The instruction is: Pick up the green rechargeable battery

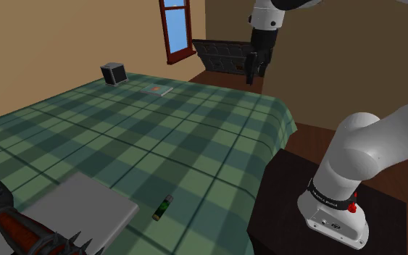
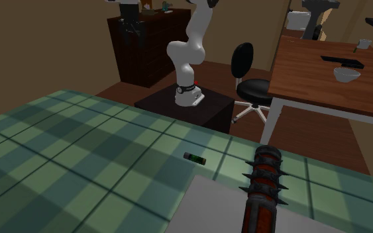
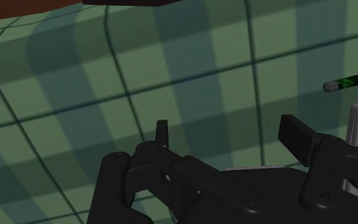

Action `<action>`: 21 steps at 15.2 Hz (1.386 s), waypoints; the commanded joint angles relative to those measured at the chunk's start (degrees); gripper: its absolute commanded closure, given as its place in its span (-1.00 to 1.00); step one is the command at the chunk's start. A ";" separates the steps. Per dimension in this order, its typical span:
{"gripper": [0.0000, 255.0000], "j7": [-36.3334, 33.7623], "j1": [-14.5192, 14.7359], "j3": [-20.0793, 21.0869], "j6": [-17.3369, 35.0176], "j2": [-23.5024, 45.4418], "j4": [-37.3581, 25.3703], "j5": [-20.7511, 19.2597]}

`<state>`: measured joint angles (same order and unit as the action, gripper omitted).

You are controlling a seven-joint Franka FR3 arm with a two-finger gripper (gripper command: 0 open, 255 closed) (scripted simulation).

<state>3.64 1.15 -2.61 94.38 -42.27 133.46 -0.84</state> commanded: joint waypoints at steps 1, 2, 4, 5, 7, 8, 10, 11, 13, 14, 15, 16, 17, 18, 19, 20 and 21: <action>-1.00 0.00 0.00 0.00 0.00 0.00 0.00 0.00; -1.00 -2.38 -0.05 1.26 0.88 -0.64 1.61 0.72; -1.00 -7.14 -0.08 3.87 2.71 -1.61 4.55 2.29; -1.00 -9.52 -0.06 5.21 3.66 -1.94 5.89 3.13; -1.00 -14.28 0.04 7.99 5.66 -2.25 8.28 4.91; -1.00 -16.66 0.11 9.41 6.70 -2.22 9.33 5.84; -1.00 -21.45 0.32 12.32 8.91 -1.79 11.13 7.72; -1.00 -23.85 0.44 13.80 10.08 -1.37 11.87 8.65; -1.00 -28.66 0.63 16.83 12.53 -0.13 13.05 10.51; -1.00 -31.06 0.69 18.38 13.81 0.70 13.48 11.40; -1.00 -33.46 0.72 19.94 15.13 1.66 13.79 12.27; -1.00 -35.88 0.73 21.51 16.49 2.76 14.00 13.07; -1.00 -38.30 0.68 23.10 17.88 3.99 14.11 13.82; -1.00 -40.74 0.59 24.70 19.30 5.35 14.10 14.50; -1.00 -43.19 0.44 26.31 20.74 6.84 13.98 15.09; -1.00 -45.67 0.21 27.93 22.20 8.45 13.76 15.58; -1.00 -48.16 -0.10 29.59 23.67 10.18 13.43 15.96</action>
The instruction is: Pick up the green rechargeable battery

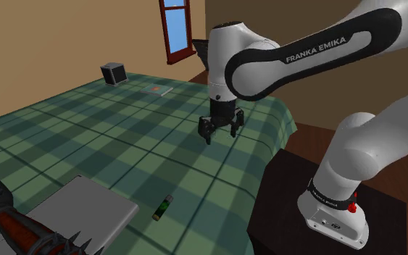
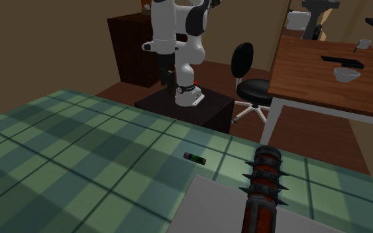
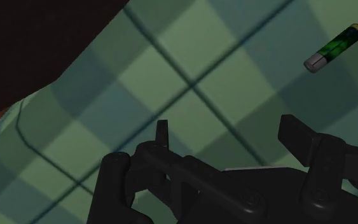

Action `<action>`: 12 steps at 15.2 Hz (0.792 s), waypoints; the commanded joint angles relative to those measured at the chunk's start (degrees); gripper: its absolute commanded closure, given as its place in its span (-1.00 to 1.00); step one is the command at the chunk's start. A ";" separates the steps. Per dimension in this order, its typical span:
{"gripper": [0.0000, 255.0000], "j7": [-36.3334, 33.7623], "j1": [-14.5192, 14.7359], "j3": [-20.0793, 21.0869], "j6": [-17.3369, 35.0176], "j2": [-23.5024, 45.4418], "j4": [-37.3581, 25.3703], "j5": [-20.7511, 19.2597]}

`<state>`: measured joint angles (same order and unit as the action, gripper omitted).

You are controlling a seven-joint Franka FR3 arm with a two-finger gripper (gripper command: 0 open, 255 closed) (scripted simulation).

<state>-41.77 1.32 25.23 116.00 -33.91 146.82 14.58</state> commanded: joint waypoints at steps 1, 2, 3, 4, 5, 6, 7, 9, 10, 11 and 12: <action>-1.00 -5.28 -0.66 3.41 3.53 3.67 -0.36 0.78; -1.00 -7.87 -1.12 5.07 5.03 5.62 -0.90 0.87; -1.00 -10.52 -1.66 6.75 6.51 7.69 -1.53 0.78; -1.00 -13.25 -2.30 8.45 7.99 9.87 -2.25 0.49; -1.00 -16.09 -3.00 10.13 9.46 12.17 -3.07 -0.04; -1.00 -19.04 -3.78 11.82 10.91 14.58 -3.97 -0.82; -1.00 -22.13 -4.63 13.50 12.32 17.12 -4.97 -1.90; -1.00 -28.87 -6.45 16.75 14.98 22.62 -7.21 -5.11; -1.00 -32.57 -7.32 18.23 16.19 25.61 -8.47 -7.31; -1.00 -36.51 -8.06 19.51 17.27 28.76 -9.83 -9.96; -1.00 -40.67 -8.58 20.52 18.20 32.08 -11.29 -13.01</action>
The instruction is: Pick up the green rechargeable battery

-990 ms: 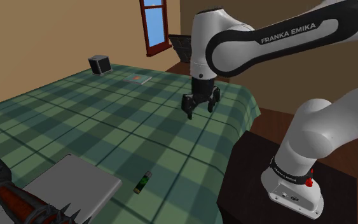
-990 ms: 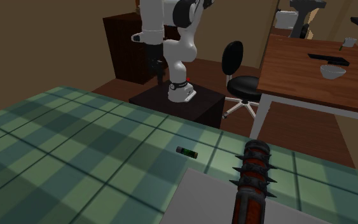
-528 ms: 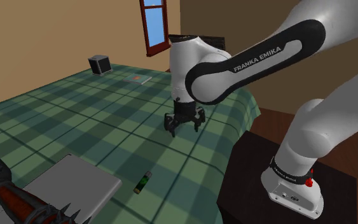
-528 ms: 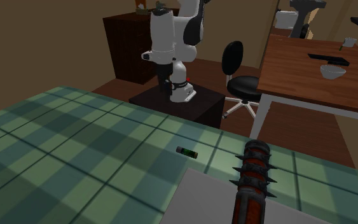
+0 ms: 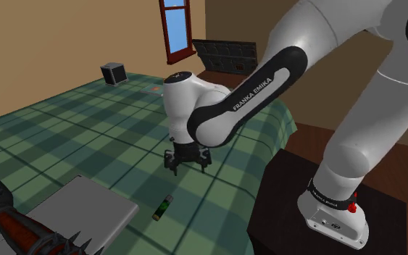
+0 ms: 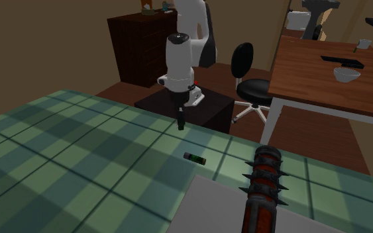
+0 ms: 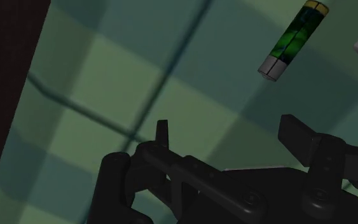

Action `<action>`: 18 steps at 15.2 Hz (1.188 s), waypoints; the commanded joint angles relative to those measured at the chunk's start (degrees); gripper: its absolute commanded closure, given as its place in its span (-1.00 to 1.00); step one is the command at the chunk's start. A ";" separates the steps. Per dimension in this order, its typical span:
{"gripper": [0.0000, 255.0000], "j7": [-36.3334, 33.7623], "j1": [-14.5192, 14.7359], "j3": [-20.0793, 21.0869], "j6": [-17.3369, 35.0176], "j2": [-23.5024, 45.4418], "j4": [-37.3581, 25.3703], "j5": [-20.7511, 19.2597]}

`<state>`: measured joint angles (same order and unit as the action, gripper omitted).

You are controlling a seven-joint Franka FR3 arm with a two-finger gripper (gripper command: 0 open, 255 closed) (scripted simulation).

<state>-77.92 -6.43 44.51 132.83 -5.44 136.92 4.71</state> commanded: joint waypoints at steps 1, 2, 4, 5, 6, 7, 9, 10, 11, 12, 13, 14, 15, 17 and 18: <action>-1.00 -8.83 -0.95 1.81 2.10 7.04 -2.96 -6.50; -1.00 -13.12 -0.57 1.84 2.61 10.49 -4.66 -9.96; -1.00 -21.04 1.57 0.43 3.07 17.05 -8.37 -16.30; -1.00 -24.50 3.11 -0.76 3.11 20.06 -10.36 -18.93; -1.00 -27.58 4.85 -2.17 3.08 22.88 -12.43 -21.13; -1.00 -30.26 6.65 -3.67 3.00 25.47 -14.51 -22.90; -1.00 -30.98 7.49 -4.68 4.15 26.65 -14.35 -23.99; -1.00 -31.38 7.82 -5.10 4.70 27.27 -14.30 -24.60; -1.00 -31.78 8.15 -5.52 5.25 27.90 -14.26 -25.21; -1.00 -32.19 8.48 -5.95 5.79 28.53 -14.23 -25.83; -1.00 -32.59 8.82 -6.38 6.33 29.16 -14.21 -26.44; -1.00 -32.99 9.16 -6.82 6.85 29.80 -14.21 -27.05; -1.00 -33.22 9.36 -7.08 7.16 30.17 -14.22 -27.40; -1.00 -33.22 9.36 -7.08 7.16 30.17 -14.22 -27.40; 1.00 -33.29 9.44 -7.13 7.16 30.27 -14.30 -27.47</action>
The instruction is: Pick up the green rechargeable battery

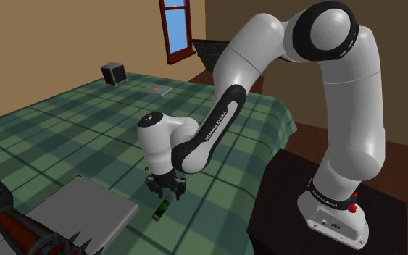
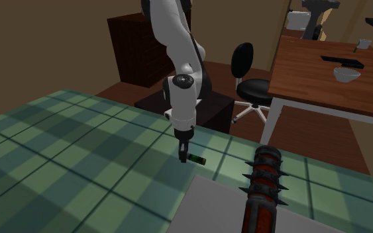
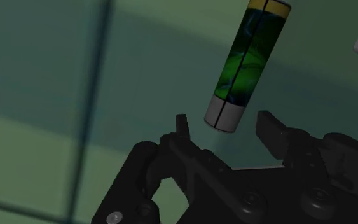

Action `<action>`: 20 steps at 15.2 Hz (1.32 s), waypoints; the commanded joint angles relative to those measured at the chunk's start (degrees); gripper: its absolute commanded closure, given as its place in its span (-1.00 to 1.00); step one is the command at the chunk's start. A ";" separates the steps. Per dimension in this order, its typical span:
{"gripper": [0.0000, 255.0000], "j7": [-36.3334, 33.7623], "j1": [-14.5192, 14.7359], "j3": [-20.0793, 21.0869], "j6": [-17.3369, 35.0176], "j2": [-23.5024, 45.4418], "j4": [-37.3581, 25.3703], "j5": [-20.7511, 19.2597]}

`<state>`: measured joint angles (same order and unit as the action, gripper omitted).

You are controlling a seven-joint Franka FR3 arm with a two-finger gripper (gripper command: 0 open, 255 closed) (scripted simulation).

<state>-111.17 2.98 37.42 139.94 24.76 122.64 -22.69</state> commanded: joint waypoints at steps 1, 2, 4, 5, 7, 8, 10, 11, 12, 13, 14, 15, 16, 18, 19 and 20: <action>1.00 -0.05 0.04 -0.06 0.08 0.08 0.01 -0.08; 1.00 -0.04 0.03 -0.06 0.10 0.06 0.03 -0.08; 1.00 -0.04 0.03 -0.06 0.10 0.06 0.03 -0.08; 1.00 -0.04 0.03 -0.06 0.10 0.06 0.03 -0.08; 1.00 -0.04 0.03 -0.06 0.10 0.06 0.03 -0.08; 1.00 -0.04 0.03 -0.06 0.10 0.06 0.03 -0.08; 1.00 0.43 -0.39 0.45 -0.48 -0.68 0.08 0.61; 1.00 0.83 -0.74 0.89 -1.01 -1.31 0.07 1.22; 1.00 1.23 -1.07 1.33 -1.55 -1.94 0.05 1.83; 1.00 1.63 -1.40 1.75 -2.09 -2.57 0.01 2.45; 1.00 2.04 -1.73 2.17 -2.64 -3.20 -0.03 3.06; 1.00 2.44 -2.05 2.57 -3.20 -3.82 -0.10 3.68; 1.00 2.85 -2.36 2.96 -3.76 -4.45 -0.17 4.30; 1.00 3.66 -2.96 3.71 -4.90 -5.68 -0.36 5.53; 1.00 4.07 -3.24 4.06 -5.47 -6.29 -0.48 6.14; 1.00 4.47 -3.52 4.41 -6.06 -6.90 -0.61 6.75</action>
<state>-107.15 -0.20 41.43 134.49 18.56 122.08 -16.64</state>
